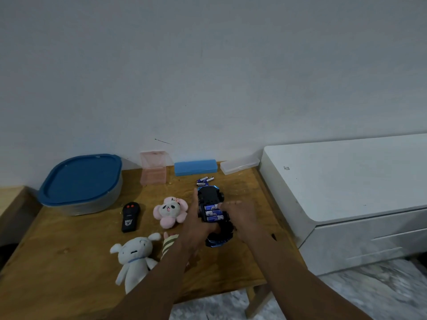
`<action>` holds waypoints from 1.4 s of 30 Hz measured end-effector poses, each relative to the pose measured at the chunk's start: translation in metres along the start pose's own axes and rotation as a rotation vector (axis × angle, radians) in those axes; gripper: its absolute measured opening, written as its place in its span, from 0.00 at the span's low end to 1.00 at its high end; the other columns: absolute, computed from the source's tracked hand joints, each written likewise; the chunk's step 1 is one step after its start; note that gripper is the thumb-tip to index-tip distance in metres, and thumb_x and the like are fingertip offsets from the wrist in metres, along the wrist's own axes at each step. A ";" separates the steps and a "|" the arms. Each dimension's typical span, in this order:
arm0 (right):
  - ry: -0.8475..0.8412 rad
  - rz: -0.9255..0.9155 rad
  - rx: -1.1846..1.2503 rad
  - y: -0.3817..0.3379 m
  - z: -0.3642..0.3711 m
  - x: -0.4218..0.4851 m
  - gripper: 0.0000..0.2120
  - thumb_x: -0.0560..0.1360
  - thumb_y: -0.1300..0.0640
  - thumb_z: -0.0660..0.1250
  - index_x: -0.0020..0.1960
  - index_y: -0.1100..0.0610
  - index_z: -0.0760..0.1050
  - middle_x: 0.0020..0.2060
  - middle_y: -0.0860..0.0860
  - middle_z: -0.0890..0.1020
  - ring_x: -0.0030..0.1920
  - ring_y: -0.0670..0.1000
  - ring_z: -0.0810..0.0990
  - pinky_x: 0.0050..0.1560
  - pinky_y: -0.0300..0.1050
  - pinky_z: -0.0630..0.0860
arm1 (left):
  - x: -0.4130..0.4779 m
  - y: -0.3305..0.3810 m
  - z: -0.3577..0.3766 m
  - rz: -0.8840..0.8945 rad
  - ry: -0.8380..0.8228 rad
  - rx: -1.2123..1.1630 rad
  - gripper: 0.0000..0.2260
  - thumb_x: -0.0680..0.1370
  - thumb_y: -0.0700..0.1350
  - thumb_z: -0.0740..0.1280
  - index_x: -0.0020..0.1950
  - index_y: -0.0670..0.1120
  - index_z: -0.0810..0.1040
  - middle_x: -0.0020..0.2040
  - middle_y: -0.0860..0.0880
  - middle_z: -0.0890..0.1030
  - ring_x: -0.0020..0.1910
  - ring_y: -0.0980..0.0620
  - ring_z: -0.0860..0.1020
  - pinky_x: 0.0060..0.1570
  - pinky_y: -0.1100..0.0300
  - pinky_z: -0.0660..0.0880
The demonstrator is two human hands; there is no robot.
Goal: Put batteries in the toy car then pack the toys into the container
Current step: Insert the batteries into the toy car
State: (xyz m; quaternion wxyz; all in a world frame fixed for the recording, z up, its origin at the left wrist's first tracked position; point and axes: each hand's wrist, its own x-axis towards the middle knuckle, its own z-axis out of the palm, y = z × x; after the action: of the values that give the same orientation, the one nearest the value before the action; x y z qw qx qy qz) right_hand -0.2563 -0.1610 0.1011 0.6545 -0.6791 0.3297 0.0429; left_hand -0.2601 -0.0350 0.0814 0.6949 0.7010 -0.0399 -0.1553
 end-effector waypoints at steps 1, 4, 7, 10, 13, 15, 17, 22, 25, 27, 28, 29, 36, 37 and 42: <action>0.004 -0.017 0.007 0.001 -0.002 0.000 0.07 0.69 0.60 0.75 0.45 0.61 0.79 0.42 0.57 0.84 0.42 0.54 0.84 0.40 0.45 0.81 | 0.002 -0.002 0.001 -0.004 0.003 -0.005 0.53 0.67 0.21 0.67 0.79 0.57 0.46 0.57 0.48 0.80 0.54 0.48 0.82 0.54 0.50 0.80; 0.000 -0.050 -0.003 0.001 -0.008 0.000 0.08 0.69 0.60 0.75 0.46 0.62 0.79 0.41 0.55 0.84 0.40 0.52 0.84 0.35 0.41 0.79 | 0.002 -0.006 0.003 -0.020 -0.003 -0.019 0.53 0.64 0.25 0.69 0.77 0.60 0.49 0.59 0.45 0.81 0.56 0.45 0.81 0.58 0.43 0.78; -0.022 -0.104 -0.080 -0.003 -0.013 0.000 0.07 0.68 0.59 0.75 0.43 0.59 0.80 0.40 0.53 0.85 0.39 0.50 0.84 0.38 0.42 0.81 | 0.002 -0.010 0.008 -0.028 0.015 -0.018 0.53 0.63 0.28 0.70 0.78 0.62 0.50 0.59 0.46 0.81 0.57 0.47 0.82 0.59 0.42 0.77; -0.018 -0.168 -0.118 -0.004 -0.019 0.001 0.05 0.68 0.58 0.75 0.40 0.56 0.80 0.39 0.51 0.85 0.40 0.49 0.85 0.44 0.46 0.83 | 0.002 -0.012 0.015 -0.056 0.044 -0.038 0.53 0.65 0.26 0.70 0.78 0.63 0.49 0.61 0.46 0.80 0.58 0.46 0.81 0.59 0.40 0.77; -0.069 -0.173 -0.076 -0.003 -0.025 0.002 0.07 0.68 0.58 0.75 0.44 0.54 0.80 0.42 0.51 0.85 0.41 0.50 0.85 0.46 0.49 0.83 | 0.003 -0.013 0.020 -0.062 0.055 -0.043 0.55 0.65 0.26 0.70 0.78 0.63 0.47 0.63 0.46 0.79 0.59 0.45 0.80 0.59 0.39 0.76; -0.132 -0.169 -0.063 -0.003 -0.029 0.001 0.05 0.69 0.57 0.74 0.44 0.53 0.81 0.43 0.52 0.85 0.42 0.50 0.85 0.48 0.50 0.83 | 0.002 -0.012 0.023 -0.102 0.076 -0.057 0.55 0.66 0.23 0.68 0.79 0.62 0.46 0.63 0.47 0.79 0.59 0.46 0.80 0.61 0.40 0.76; -0.161 -0.178 -0.054 -0.004 -0.035 0.000 0.03 0.70 0.57 0.74 0.43 0.54 0.82 0.42 0.52 0.85 0.42 0.51 0.85 0.47 0.49 0.83 | 0.001 -0.012 0.029 -0.116 0.082 -0.071 0.55 0.66 0.23 0.67 0.79 0.62 0.46 0.63 0.48 0.79 0.59 0.46 0.80 0.61 0.40 0.76; -0.164 -0.200 0.068 -0.008 -0.056 -0.004 0.03 0.72 0.57 0.72 0.45 0.54 0.81 0.42 0.52 0.85 0.39 0.50 0.85 0.37 0.42 0.82 | 0.003 -0.010 0.041 -0.140 0.070 -0.076 0.54 0.66 0.23 0.68 0.78 0.62 0.48 0.63 0.47 0.79 0.58 0.46 0.80 0.60 0.42 0.76; -0.133 -0.224 0.163 -0.012 -0.072 -0.001 0.05 0.76 0.59 0.66 0.48 0.58 0.79 0.40 0.51 0.82 0.41 0.51 0.82 0.33 0.38 0.77 | 0.008 -0.010 0.047 -0.134 0.039 -0.077 0.54 0.63 0.24 0.69 0.78 0.63 0.50 0.63 0.46 0.79 0.59 0.45 0.80 0.62 0.40 0.75; -0.135 -0.134 0.299 -0.014 -0.080 0.004 0.07 0.77 0.62 0.61 0.49 0.59 0.78 0.39 0.54 0.81 0.43 0.56 0.81 0.45 0.47 0.80 | 0.009 -0.008 0.054 -0.136 0.035 -0.083 0.54 0.63 0.23 0.68 0.78 0.62 0.51 0.62 0.46 0.80 0.58 0.45 0.80 0.61 0.41 0.76; -0.147 -0.080 0.371 -0.014 -0.084 0.006 0.08 0.76 0.63 0.60 0.50 0.59 0.77 0.37 0.55 0.79 0.40 0.55 0.79 0.44 0.49 0.79 | 0.009 -0.008 0.058 -0.140 0.026 -0.089 0.54 0.63 0.22 0.67 0.77 0.63 0.51 0.61 0.46 0.80 0.58 0.44 0.80 0.60 0.42 0.76; -0.155 -0.037 0.405 -0.014 -0.088 0.007 0.08 0.76 0.63 0.59 0.51 0.59 0.76 0.33 0.54 0.76 0.34 0.52 0.76 0.38 0.47 0.77 | 0.010 -0.009 0.062 -0.147 0.018 -0.096 0.55 0.64 0.22 0.67 0.78 0.63 0.50 0.61 0.45 0.80 0.58 0.44 0.80 0.60 0.42 0.77; -0.253 -0.560 -0.593 0.009 -0.110 0.027 0.01 0.73 0.51 0.68 0.43 0.45 0.77 0.42 0.42 0.81 0.42 0.42 0.79 0.40 0.37 0.77 | 0.005 -0.011 0.076 -0.225 -0.096 -0.071 0.54 0.65 0.24 0.68 0.78 0.63 0.48 0.62 0.46 0.79 0.58 0.41 0.80 0.59 0.42 0.77; -0.320 -0.645 -0.739 0.007 -0.112 0.025 0.03 0.73 0.52 0.68 0.45 0.45 0.77 0.42 0.43 0.81 0.42 0.41 0.78 0.41 0.36 0.75 | 0.002 -0.011 0.074 -0.242 -0.115 -0.067 0.53 0.66 0.23 0.67 0.78 0.63 0.48 0.62 0.47 0.79 0.58 0.41 0.79 0.58 0.44 0.77; -0.518 -0.934 -1.150 -0.006 -0.108 0.017 0.08 0.74 0.53 0.68 0.54 0.47 0.78 0.48 0.45 0.81 0.44 0.42 0.75 0.43 0.37 0.68 | -0.011 -0.015 0.060 -0.293 -0.180 -0.039 0.54 0.65 0.23 0.68 0.78 0.62 0.50 0.65 0.44 0.77 0.59 0.41 0.78 0.54 0.48 0.79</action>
State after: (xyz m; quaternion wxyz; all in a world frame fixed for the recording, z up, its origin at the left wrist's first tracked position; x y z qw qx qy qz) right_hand -0.2803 -0.2674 0.1127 0.2065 -0.9480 -0.2272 0.0842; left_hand -0.2897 -0.0893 0.0698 0.6719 0.6690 0.0036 -0.3177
